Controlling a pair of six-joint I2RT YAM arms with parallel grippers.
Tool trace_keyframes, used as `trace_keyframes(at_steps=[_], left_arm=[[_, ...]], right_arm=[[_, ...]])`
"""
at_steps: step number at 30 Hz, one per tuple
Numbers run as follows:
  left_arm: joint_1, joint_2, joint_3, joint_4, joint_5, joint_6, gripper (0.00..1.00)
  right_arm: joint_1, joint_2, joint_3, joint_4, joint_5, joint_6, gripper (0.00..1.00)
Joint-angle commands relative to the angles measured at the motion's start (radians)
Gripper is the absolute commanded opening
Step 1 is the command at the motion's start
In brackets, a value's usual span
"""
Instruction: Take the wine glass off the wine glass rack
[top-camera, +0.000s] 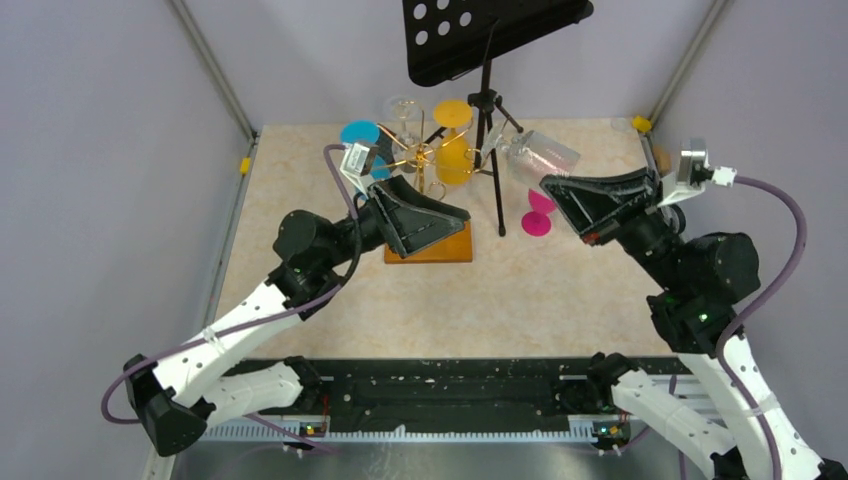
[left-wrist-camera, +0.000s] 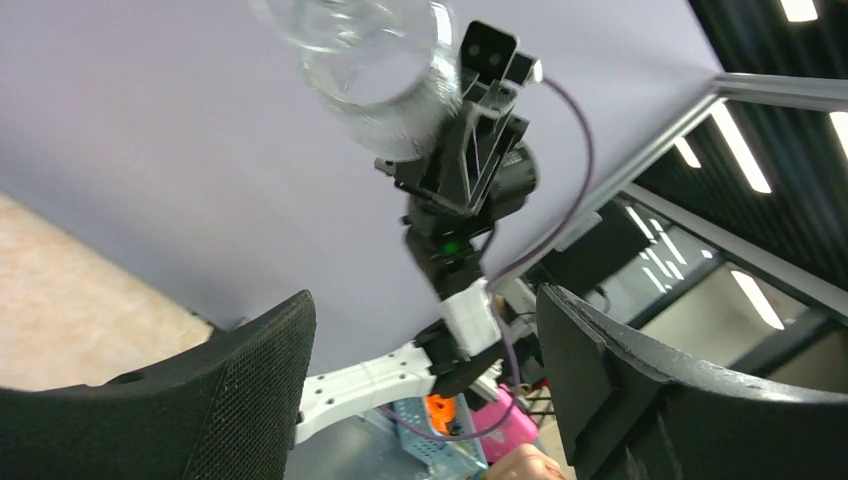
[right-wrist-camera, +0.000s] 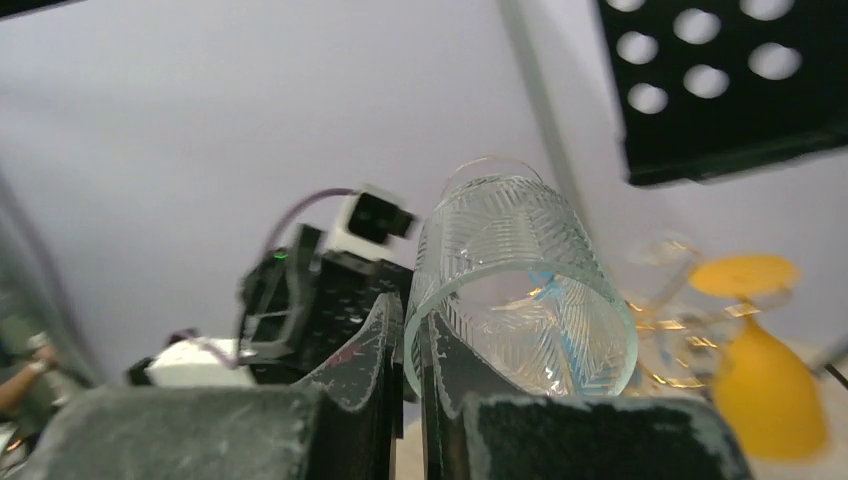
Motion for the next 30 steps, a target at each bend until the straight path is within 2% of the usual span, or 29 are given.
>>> trace_keyframes(at_steps=[1, 5, 7, 11, 14, 17, 23, 30], left_arm=[[0.003, -0.078, 0.047, -0.181, -0.064, 0.165, 0.84], [0.007, -0.099, 0.084, -0.315, -0.078, 0.239, 0.84], [0.007, -0.11, 0.092, -0.36, -0.092, 0.274, 0.84], [0.008, -0.125, 0.108, -0.425, -0.089, 0.343, 0.88], [0.009, -0.138, 0.118, -0.463, -0.094, 0.383, 0.89], [0.008, -0.161, 0.124, -0.512, -0.115, 0.433, 0.9], [0.009, -0.215, 0.135, -0.639, -0.182, 0.522, 0.93], [0.009, -0.267, 0.147, -0.757, -0.268, 0.596, 0.95]], right_arm=[[0.008, 0.014, 0.175, -0.514, 0.338, -0.236, 0.0], [0.008, 0.091, 0.313, -0.794, 0.548, -0.333, 0.0], [0.008, 0.122, 0.348, -0.882, 0.644, -0.375, 0.0], [0.006, 0.196, 0.369, -0.971, 0.861, -0.451, 0.0], [-0.011, 0.269, 0.386, -1.0, 0.951, -0.484, 0.0], [-0.104, 0.334, 0.407, -0.984, 0.885, -0.485, 0.0], [-0.413, 0.516, 0.45, -0.955, 0.649, -0.451, 0.0], [-0.544, 0.691, 0.452, -0.967, 0.627, -0.453, 0.0]])
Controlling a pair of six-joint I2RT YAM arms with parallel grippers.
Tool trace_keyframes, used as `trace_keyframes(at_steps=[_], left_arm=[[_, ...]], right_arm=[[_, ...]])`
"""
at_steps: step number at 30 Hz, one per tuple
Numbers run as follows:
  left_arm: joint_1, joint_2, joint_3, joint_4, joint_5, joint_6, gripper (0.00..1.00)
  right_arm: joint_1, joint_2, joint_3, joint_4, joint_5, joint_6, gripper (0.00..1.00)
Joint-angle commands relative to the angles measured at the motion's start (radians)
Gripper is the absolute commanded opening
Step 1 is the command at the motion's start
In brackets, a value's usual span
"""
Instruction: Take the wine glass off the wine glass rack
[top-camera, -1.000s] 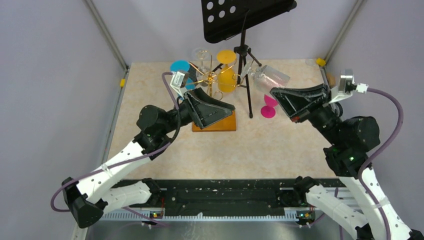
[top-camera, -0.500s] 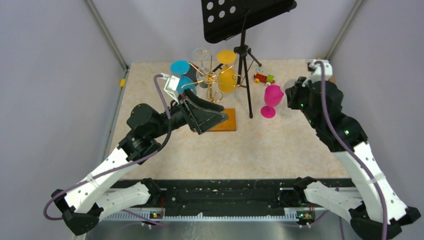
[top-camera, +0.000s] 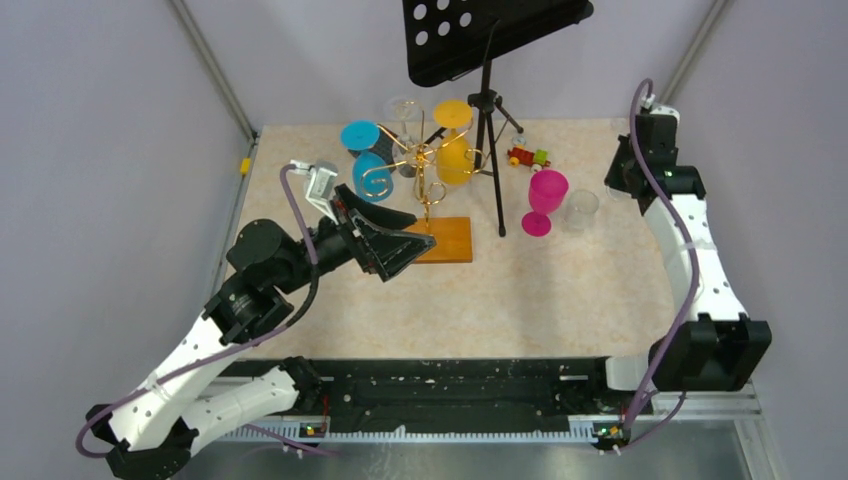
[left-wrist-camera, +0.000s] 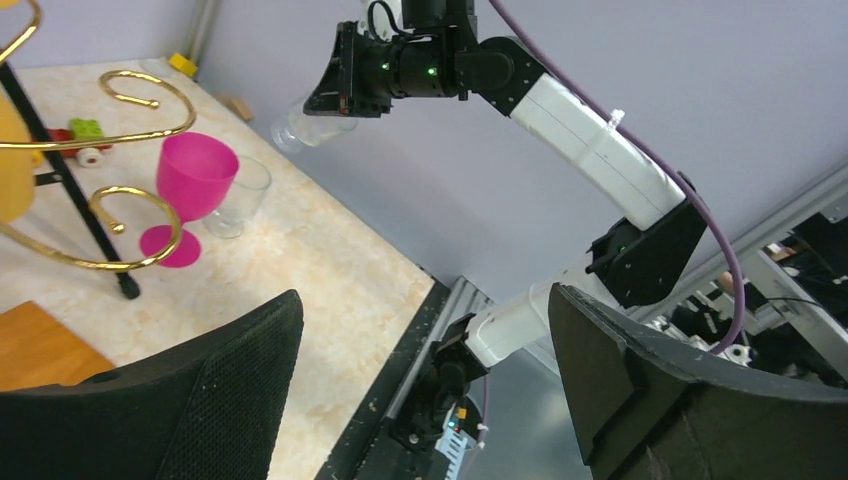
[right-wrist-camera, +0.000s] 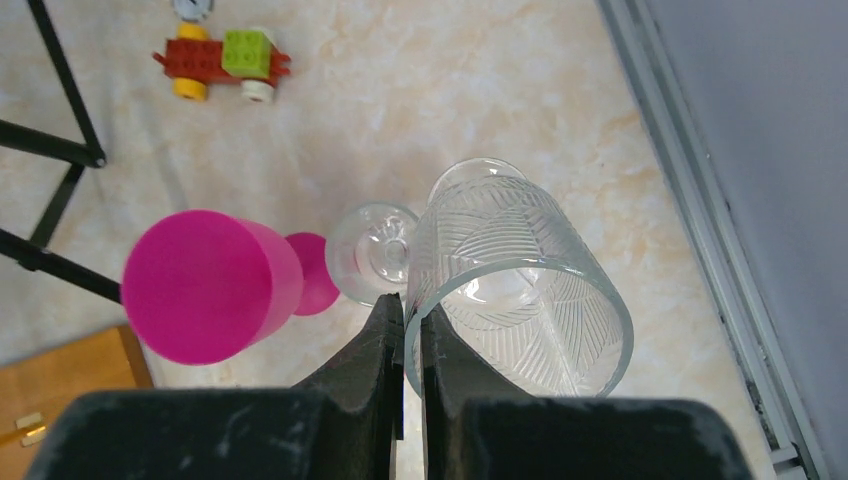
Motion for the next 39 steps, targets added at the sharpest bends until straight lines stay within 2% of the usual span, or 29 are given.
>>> trace_keyframes(at_steps=[1, 6, 11, 15, 22, 27, 33, 36, 39], left_arm=[[0.006, -0.041, 0.034, -0.079, -0.083, 0.081, 0.96], [0.005, -0.08, 0.015, -0.107, -0.111, 0.116, 0.96], [0.005, -0.143, -0.045, -0.095, -0.144, 0.115, 0.96], [0.005, -0.166, -0.048, -0.133, -0.181, 0.13, 0.96], [0.005, -0.182, -0.076, -0.13, -0.195, 0.131, 0.96], [0.005, -0.175, -0.066, -0.142, -0.196, 0.139, 0.96], [0.005, -0.201, -0.076, -0.147, -0.262, 0.137, 0.95], [0.005, -0.216, -0.076, -0.148, -0.287, 0.149, 0.95], [0.005, -0.226, -0.067, -0.158, -0.346, 0.17, 0.95]], right_arm=[[-0.06, 0.054, 0.05, 0.058, -0.052, -0.008, 0.0], [-0.112, 0.154, 0.05, 0.067, -0.061, 0.0, 0.0], [-0.125, 0.269, 0.075, 0.059, -0.03, 0.006, 0.0], [-0.136, 0.319, 0.046, 0.07, -0.064, 0.026, 0.0], [-0.169, 0.34, -0.025, 0.113, -0.143, 0.055, 0.0], [-0.173, 0.383, -0.028, 0.097, -0.137, 0.062, 0.0], [-0.172, 0.392, -0.029, 0.094, -0.115, 0.069, 0.0], [-0.172, 0.4, -0.019, 0.078, -0.094, 0.074, 0.16], [-0.172, 0.397, -0.016, 0.077, -0.097, 0.075, 0.27]])
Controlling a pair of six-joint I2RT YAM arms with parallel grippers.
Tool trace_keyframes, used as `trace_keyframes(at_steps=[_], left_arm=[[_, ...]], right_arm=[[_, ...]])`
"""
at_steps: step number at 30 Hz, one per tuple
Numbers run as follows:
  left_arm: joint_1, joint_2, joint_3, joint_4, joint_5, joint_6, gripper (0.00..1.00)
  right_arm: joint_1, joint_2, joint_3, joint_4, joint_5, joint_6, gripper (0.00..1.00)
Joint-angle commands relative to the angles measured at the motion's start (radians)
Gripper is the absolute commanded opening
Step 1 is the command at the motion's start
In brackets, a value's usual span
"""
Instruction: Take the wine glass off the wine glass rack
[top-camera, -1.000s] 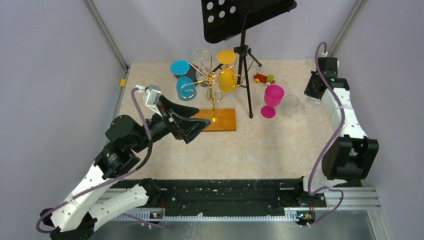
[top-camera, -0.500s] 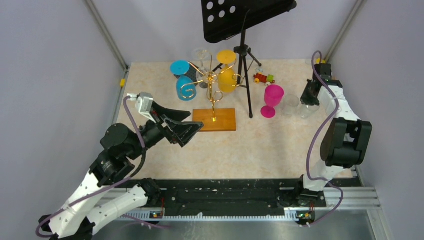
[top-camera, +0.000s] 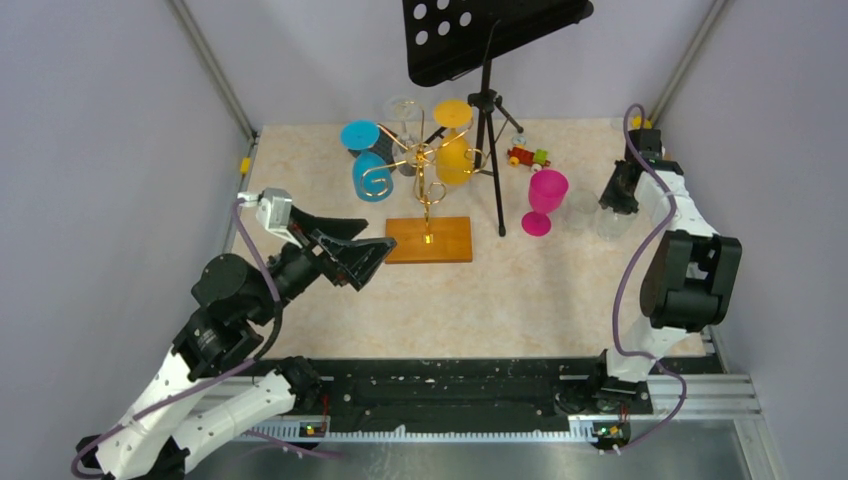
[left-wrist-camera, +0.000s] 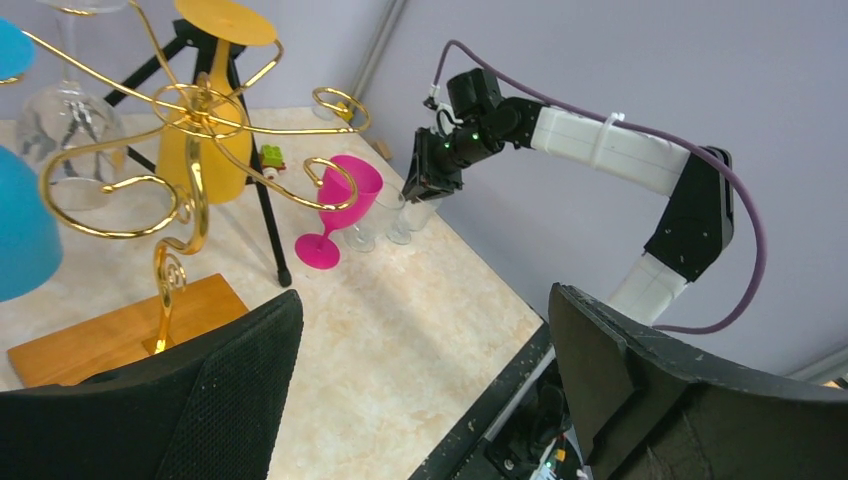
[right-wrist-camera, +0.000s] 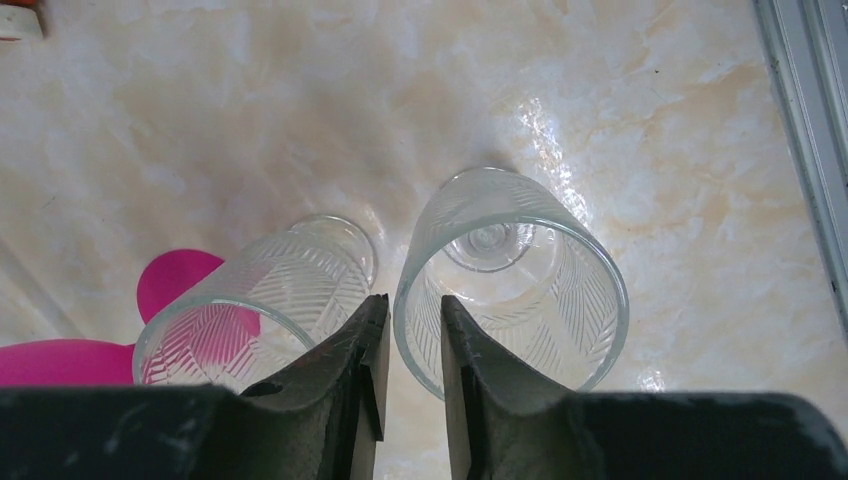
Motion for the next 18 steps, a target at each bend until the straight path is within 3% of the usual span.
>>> trace_keyframes(at_steps=[1, 6, 12, 18], left_arm=[[0.004, -0.021, 0.012, 0.012, -0.091, 0.042, 0.95], [0.004, -0.015, 0.032, -0.017, -0.162, 0.076, 0.95], [0.005, 0.014, 0.028, -0.03, -0.377, 0.083, 0.95], [0.005, 0.096, 0.071, -0.08, -0.446, 0.041, 0.95]], right_arm=[[-0.007, 0.003, 0.032, 0.02, 0.022, 0.009, 0.29], [-0.007, -0.023, 0.066, 0.008, 0.016, 0.017, 0.32], [-0.007, -0.114, 0.081, 0.007, 0.003, 0.034, 0.35], [-0.006, -0.266, 0.036, 0.01, -0.053, 0.062, 0.35]])
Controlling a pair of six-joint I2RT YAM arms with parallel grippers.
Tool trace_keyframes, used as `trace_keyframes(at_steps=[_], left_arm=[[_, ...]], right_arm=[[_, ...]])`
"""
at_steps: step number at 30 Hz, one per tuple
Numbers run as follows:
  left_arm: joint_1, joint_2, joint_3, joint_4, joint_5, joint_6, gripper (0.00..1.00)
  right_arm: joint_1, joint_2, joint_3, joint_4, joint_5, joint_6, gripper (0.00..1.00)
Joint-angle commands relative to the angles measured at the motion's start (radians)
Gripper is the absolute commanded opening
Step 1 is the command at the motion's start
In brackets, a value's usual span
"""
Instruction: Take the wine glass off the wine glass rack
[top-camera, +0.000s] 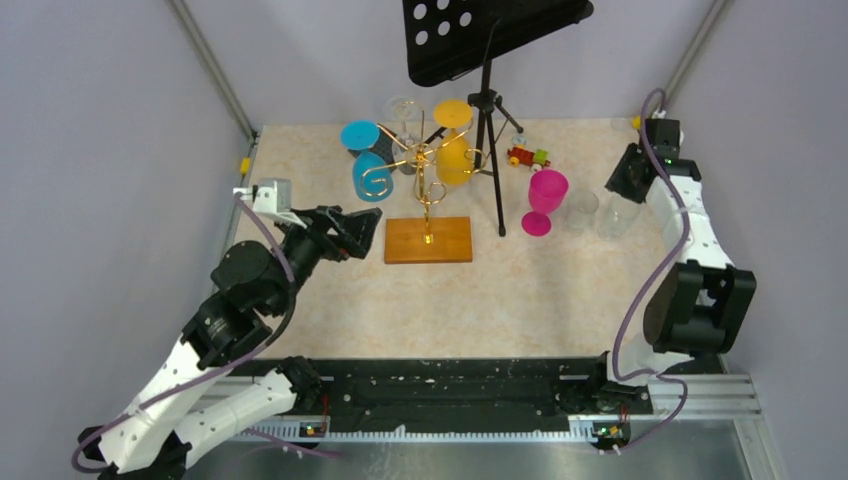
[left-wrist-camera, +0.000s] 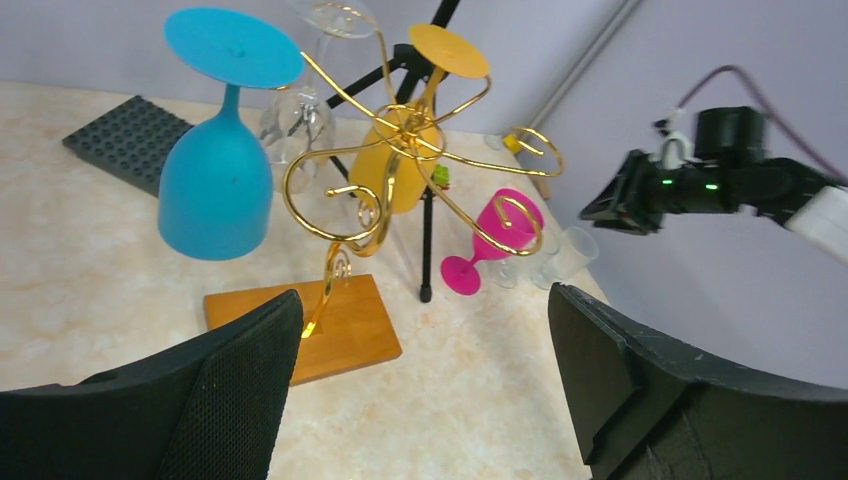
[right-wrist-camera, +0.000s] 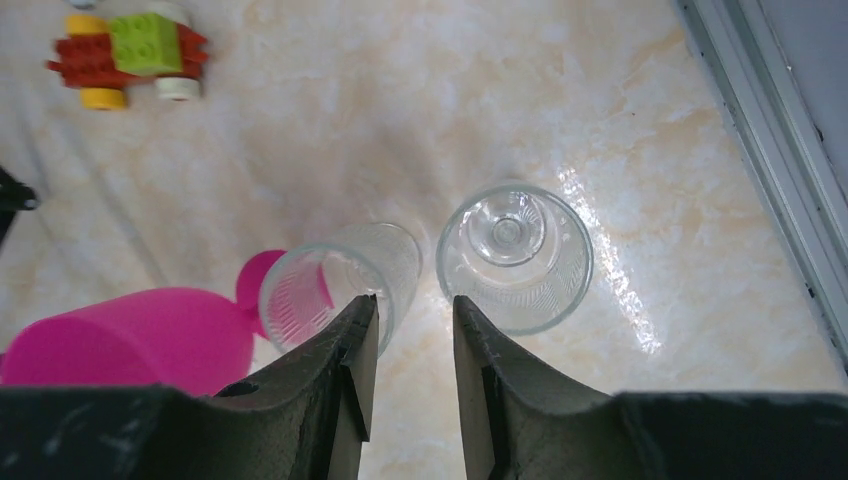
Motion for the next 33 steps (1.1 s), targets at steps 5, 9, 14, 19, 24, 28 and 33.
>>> trace_keyframes(at_steps=[5, 9, 14, 19, 24, 28, 33], left_arm=[[0.013, 0.16, 0.155, -0.079, -0.116, 0.013, 0.95], [0.083, 0.245, 0.241, -0.097, -0.093, 0.022, 0.95], [0.307, 0.38, 0.337, -0.135, 0.124, -0.047, 0.95], [0.402, 0.484, 0.377, -0.153, 0.149, -0.036, 0.89], [0.49, 0.539, 0.39, -0.132, 0.213, -0.038, 0.84], [0.561, 0.561, 0.386, -0.092, 0.237, -0.043, 0.86], [0.624, 0.578, 0.397, -0.062, 0.362, -0.057, 0.9]], right_arm=[[-0.005, -0.338, -0.131, 0.102, -0.192, 0.115, 0.34], [-0.005, -0.463, -0.228, 0.132, -0.298, 0.152, 0.34], [-0.005, -0.574, -0.284, 0.119, -0.357, 0.155, 0.34], [-0.005, -0.712, -0.318, 0.103, -0.344, 0.188, 0.34], [-0.005, -0.781, -0.337, 0.077, -0.372, 0.196, 0.34], [-0.005, -0.815, -0.366, 0.09, -0.412, 0.221, 0.34], [-0.005, -0.837, -0.395, 0.098, -0.439, 0.238, 0.34]])
